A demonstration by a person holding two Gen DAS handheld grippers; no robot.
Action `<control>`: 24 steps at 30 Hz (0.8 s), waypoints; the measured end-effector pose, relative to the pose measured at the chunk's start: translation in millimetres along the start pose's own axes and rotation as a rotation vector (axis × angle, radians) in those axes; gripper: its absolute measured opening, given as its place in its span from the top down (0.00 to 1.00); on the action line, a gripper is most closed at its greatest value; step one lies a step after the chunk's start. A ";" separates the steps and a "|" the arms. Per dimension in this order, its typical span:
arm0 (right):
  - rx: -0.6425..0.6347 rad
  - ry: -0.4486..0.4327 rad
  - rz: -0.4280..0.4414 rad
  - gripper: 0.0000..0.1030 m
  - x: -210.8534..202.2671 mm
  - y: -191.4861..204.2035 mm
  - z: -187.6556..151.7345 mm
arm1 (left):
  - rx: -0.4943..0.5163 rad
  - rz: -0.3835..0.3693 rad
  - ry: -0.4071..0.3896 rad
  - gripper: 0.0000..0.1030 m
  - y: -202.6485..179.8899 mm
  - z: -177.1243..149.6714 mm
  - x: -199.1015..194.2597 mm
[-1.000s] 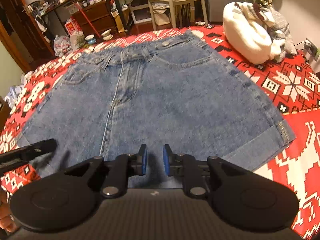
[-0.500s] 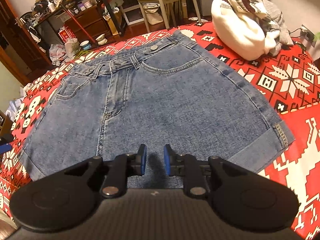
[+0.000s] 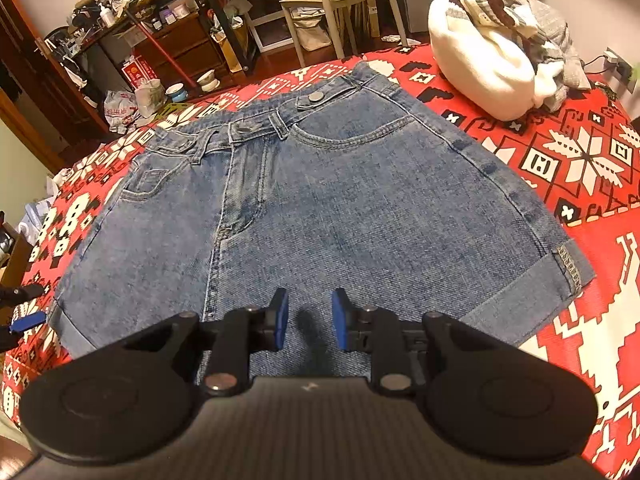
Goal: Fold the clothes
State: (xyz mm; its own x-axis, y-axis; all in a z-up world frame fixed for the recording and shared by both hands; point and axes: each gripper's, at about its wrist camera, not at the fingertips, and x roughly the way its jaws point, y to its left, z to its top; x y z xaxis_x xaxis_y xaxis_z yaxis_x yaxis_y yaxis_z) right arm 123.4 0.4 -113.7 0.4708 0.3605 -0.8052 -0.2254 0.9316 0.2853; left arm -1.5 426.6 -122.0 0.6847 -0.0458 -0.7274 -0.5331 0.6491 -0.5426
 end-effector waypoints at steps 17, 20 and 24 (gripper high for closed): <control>0.041 0.013 0.032 0.70 1.2 -4.3 0.6 | -0.065 -0.103 -0.006 0.47 8.6 3.8 -2.8; 0.039 0.012 0.029 0.69 1.2 -4.0 0.1 | -0.070 -0.094 0.013 0.47 7.6 2.8 -1.7; 0.037 0.012 0.026 0.69 1.3 -3.2 -0.5 | -0.068 -0.043 0.014 0.47 8.1 2.2 -0.4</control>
